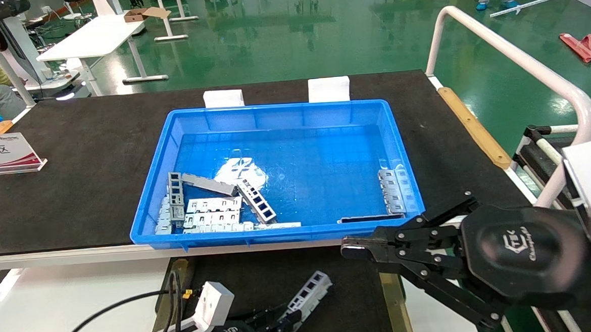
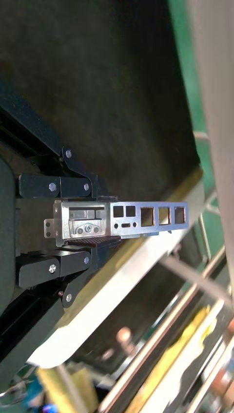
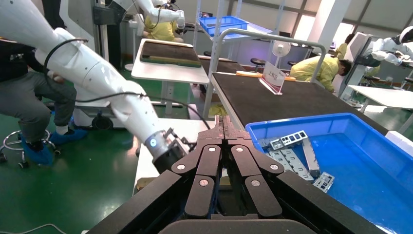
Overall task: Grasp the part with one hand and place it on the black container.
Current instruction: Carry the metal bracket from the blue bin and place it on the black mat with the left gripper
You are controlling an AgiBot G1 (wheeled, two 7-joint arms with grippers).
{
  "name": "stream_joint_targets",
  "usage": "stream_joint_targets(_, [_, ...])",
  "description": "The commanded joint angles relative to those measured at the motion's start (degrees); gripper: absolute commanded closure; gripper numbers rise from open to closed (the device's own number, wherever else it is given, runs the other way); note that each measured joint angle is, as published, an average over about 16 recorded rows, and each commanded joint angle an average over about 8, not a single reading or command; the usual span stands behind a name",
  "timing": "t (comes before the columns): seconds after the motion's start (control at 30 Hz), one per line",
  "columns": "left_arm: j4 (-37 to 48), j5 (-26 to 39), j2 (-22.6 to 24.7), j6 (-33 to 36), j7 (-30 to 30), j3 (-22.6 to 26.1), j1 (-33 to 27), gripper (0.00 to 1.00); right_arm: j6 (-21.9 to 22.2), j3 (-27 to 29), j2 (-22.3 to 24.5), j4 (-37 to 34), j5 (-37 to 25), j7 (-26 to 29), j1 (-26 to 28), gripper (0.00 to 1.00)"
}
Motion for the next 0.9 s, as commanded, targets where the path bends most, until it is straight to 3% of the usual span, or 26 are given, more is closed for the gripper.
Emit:
stream_joint_targets(0.03, [-0.5,-0.5,1.1,-3.6,-0.6,-0.1,1.5,1.00,0.0,0.0,0.0,0.0,0.0,0.0,0.0,1.00])
stream_joint_targets(0.47, [3.6,-2.5,10.2,-18.9,-3.8,0.0,4.4,1.00,0.0,0.0,0.0,0.0,0.0,0.0,0.0,1.00])
stream_joint_targets(0.9, [10.4,-3.8,20.4,-27.9,-4.6,-4.6,4.6,1.00,0.0,0.0,0.0,0.0,0.0,0.0,0.0,1.00])
